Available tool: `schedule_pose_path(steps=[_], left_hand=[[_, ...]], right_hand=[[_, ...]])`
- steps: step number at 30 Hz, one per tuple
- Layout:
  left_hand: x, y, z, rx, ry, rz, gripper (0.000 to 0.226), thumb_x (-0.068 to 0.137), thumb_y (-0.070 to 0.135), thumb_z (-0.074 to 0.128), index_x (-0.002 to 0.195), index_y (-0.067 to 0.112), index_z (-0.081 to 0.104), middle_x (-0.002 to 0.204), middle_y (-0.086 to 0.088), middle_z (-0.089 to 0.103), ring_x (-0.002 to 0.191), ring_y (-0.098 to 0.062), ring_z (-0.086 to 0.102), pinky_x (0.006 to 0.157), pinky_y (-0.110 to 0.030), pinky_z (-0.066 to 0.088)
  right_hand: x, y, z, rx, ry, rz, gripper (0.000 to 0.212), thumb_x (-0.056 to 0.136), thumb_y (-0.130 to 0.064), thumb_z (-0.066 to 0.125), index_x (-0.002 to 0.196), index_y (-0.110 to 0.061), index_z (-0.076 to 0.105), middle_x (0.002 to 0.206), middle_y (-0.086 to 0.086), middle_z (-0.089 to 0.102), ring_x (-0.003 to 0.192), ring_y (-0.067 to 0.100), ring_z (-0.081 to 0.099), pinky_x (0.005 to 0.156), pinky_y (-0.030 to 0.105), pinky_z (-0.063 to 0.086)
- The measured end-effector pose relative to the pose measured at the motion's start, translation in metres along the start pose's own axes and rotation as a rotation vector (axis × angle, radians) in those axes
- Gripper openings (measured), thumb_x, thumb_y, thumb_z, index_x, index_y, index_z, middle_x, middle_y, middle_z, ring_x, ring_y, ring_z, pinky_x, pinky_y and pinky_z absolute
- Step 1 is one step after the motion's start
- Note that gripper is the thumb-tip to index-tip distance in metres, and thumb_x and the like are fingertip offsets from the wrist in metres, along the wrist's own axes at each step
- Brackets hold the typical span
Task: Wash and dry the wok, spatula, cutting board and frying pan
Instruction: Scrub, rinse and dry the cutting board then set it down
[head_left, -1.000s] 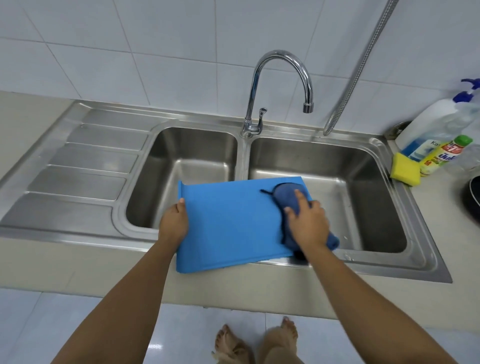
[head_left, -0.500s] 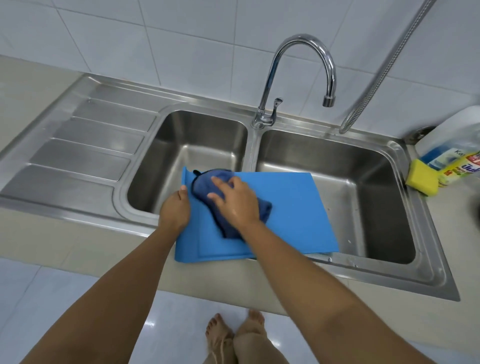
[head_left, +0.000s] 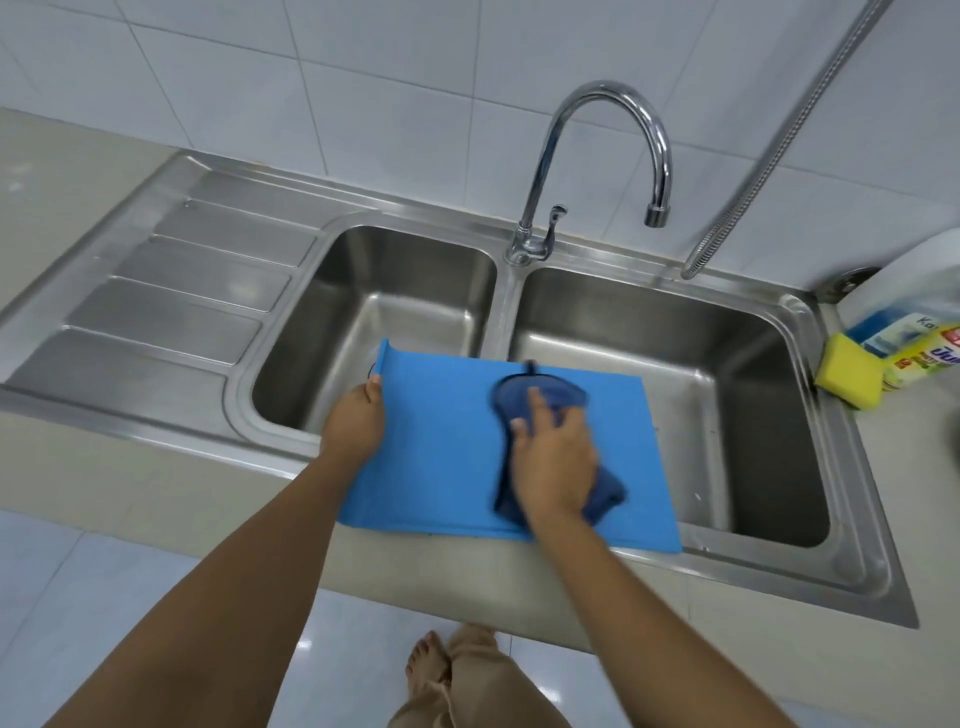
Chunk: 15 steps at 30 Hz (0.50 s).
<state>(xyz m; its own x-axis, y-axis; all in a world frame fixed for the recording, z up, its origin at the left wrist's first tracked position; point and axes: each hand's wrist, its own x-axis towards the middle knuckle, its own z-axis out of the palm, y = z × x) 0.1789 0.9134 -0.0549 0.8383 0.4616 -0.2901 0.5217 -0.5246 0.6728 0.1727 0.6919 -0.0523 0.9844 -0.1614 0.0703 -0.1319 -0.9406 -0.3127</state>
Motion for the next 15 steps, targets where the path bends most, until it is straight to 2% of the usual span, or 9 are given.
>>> schedule_pose_path(steps=[2, 4, 5, 7, 11, 15], left_hand=[[0.002, -0.001, 0.0, -0.002, 0.006, 0.032, 0.059, 0.106, 0.042, 0.022, 0.107, -0.001, 0.063, 0.112, -0.027, 0.062, 0.105, -0.041, 0.058, 0.086, -0.04, 0.042], [0.001, 0.0, 0.001, 0.012, 0.005, 0.039, 0.059, 0.106, 0.042, 0.022, 0.108, 0.0, 0.063, 0.114, -0.027, 0.062, 0.106, -0.041, 0.058, 0.086, -0.04, 0.042], [-0.001, 0.002, 0.001, 0.017, 0.005, 0.039, 0.059, 0.106, 0.042, 0.021, 0.107, 0.0, 0.062, 0.113, -0.026, 0.062, 0.104, -0.04, 0.058, 0.083, -0.039, 0.041], [-0.005, 0.007, 0.003, 0.023, 0.013, 0.043, 0.058, 0.106, 0.041, 0.021, 0.106, -0.001, 0.061, 0.11, -0.026, 0.062, 0.102, -0.04, 0.058, 0.082, -0.039, 0.041], [-0.016, 0.01, 0.011, 0.053, 0.026, 0.018, 0.059, 0.106, 0.04, 0.019, 0.111, -0.003, 0.06, 0.111, -0.026, 0.062, 0.104, -0.04, 0.057, 0.085, -0.04, 0.04], [-0.014, 0.012, 0.014, 0.029, 0.045, 0.005, 0.06, 0.106, 0.041, 0.019, 0.102, -0.003, 0.06, 0.102, -0.024, 0.061, 0.101, -0.04, 0.058, 0.079, -0.038, 0.039]], right_hand=[[-0.032, -0.032, 0.007, 0.036, -0.029, -0.202, 0.047, 0.083, -0.041, 0.067, 0.129, -0.031, 0.059, 0.105, 0.014, 0.06, 0.081, 0.035, 0.06, 0.066, 0.042, 0.049], [-0.046, -0.039, 0.005, 0.085, -0.132, -0.407, 0.047, 0.086, -0.041, 0.064, 0.132, -0.032, 0.056, 0.105, 0.011, 0.058, 0.084, 0.033, 0.058, 0.068, 0.042, 0.049], [-0.04, -0.031, 0.0, 0.127, -0.174, -0.448, 0.047, 0.088, -0.041, 0.061, 0.134, -0.033, 0.055, 0.107, 0.012, 0.058, 0.087, 0.035, 0.058, 0.071, 0.044, 0.048], [-0.013, -0.009, -0.008, 0.158, -0.162, -0.363, 0.047, 0.09, -0.042, 0.058, 0.136, -0.034, 0.053, 0.111, 0.014, 0.057, 0.092, 0.038, 0.057, 0.077, 0.046, 0.048], [0.051, 0.062, -0.018, 0.012, -0.079, -0.078, 0.053, 0.093, -0.046, 0.053, 0.144, -0.034, 0.042, 0.128, 0.013, 0.05, 0.111, 0.037, 0.05, 0.09, 0.047, 0.042], [0.073, 0.129, -0.035, -0.069, 0.056, 0.14, 0.057, 0.094, -0.036, 0.057, 0.146, -0.021, 0.04, 0.135, 0.017, 0.045, 0.116, 0.039, 0.044, 0.094, 0.049, 0.037]])
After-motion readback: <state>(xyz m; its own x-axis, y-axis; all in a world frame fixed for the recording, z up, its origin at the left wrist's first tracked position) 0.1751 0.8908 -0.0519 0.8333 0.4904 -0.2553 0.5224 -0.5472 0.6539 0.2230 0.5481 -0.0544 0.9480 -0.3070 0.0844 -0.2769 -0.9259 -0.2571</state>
